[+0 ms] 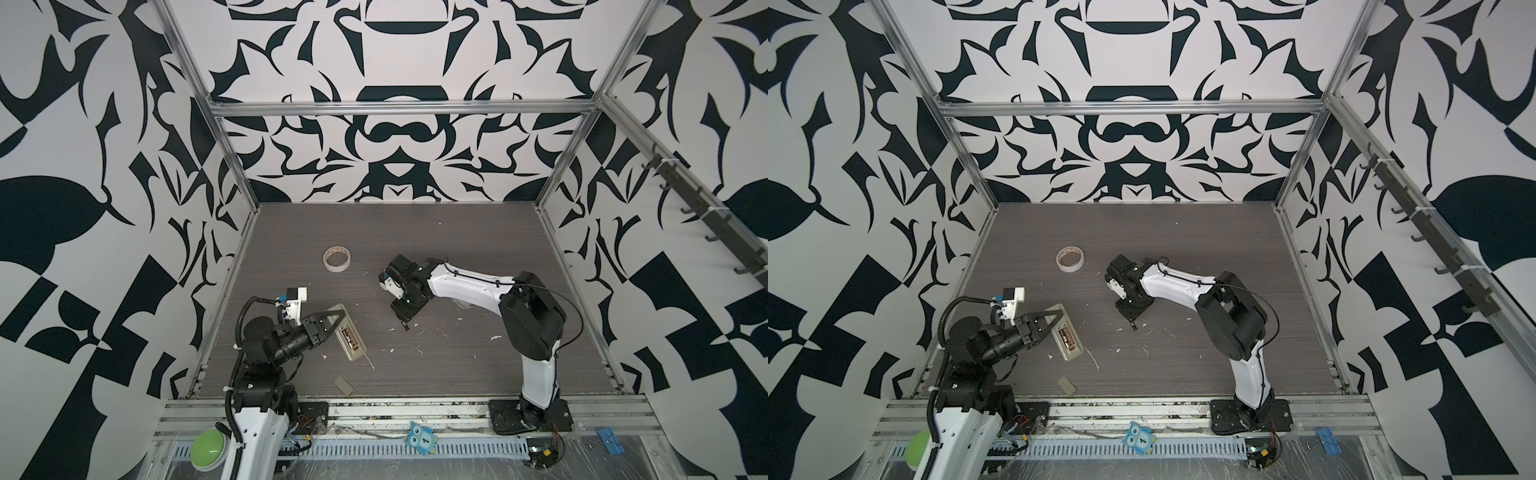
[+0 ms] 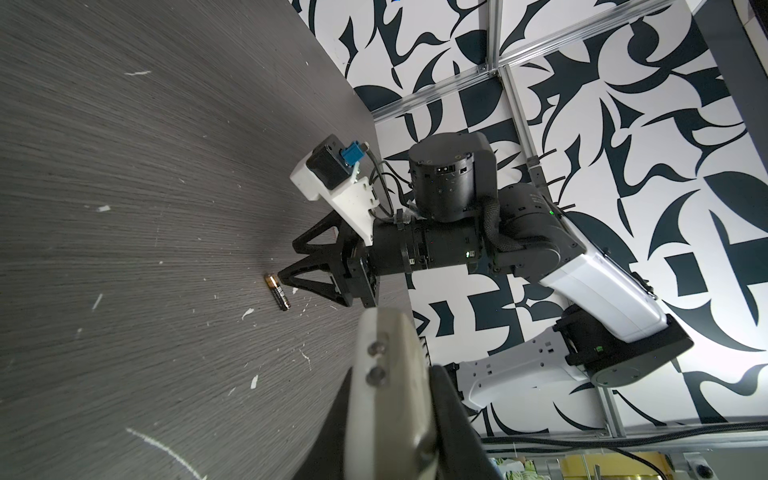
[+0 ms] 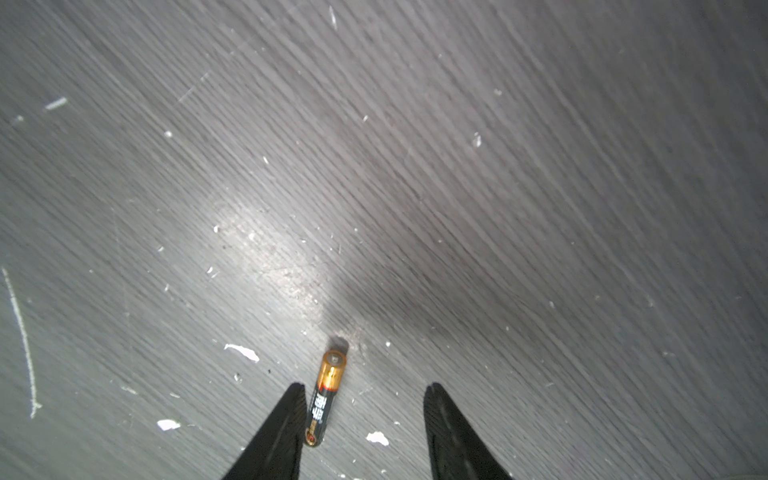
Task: Load the batteries into the remote control
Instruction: 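Lower the right gripper over the loose AA battery and close on it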
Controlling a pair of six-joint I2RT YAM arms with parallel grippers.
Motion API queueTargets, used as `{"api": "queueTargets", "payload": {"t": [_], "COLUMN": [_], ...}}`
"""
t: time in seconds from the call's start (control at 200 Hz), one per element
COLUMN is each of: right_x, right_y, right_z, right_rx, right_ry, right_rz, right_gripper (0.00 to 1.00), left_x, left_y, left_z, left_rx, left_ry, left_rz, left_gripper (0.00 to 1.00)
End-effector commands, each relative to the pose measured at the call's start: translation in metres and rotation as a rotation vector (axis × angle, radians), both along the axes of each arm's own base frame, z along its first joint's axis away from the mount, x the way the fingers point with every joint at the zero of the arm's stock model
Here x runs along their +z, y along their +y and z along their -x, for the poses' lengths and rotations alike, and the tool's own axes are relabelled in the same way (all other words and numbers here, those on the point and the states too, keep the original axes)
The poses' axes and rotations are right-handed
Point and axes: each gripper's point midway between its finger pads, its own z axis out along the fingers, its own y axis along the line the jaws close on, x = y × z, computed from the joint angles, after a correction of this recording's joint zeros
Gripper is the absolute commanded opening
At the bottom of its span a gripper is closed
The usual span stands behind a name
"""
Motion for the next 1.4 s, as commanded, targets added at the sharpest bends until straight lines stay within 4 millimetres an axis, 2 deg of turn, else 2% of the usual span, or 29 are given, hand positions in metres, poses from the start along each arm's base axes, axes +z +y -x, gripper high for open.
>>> {"api": "queueTargets", "payload": {"t": [0.0,0.355,0.725,1.395], "right_x": [0.011,0.001,-0.011,-0.017], "right_y": [0.007,0.012,0.010,0.012], "right_z": [-0.007,0.002,0.009,0.015], "right_rx": [-0.025,-0.022,-0.026,-0.018], "right_ry": [-0.026,0.002,0.025,0.044], "right_rz": [-0.035,-0.036,-0.017,-0.012], "right_gripper": [0.48,0.42,0.41,0.37], "left_x": [0.013,0.012,0.012,0.012], "left_y": [0.000,0.000,0.000,-0.001], "left_z": [0.001,0.001,0.001,0.002], "left_rx": [-0.002,-0.003,-0.002,-0.007], "left_ry": [-0.048,-0.040,-0.045,-0.046], "left_rz": [-0.005,-0.005,-0.004,-0.003], "left_gripper": [0.00,0.00,0.00,0.00]}}
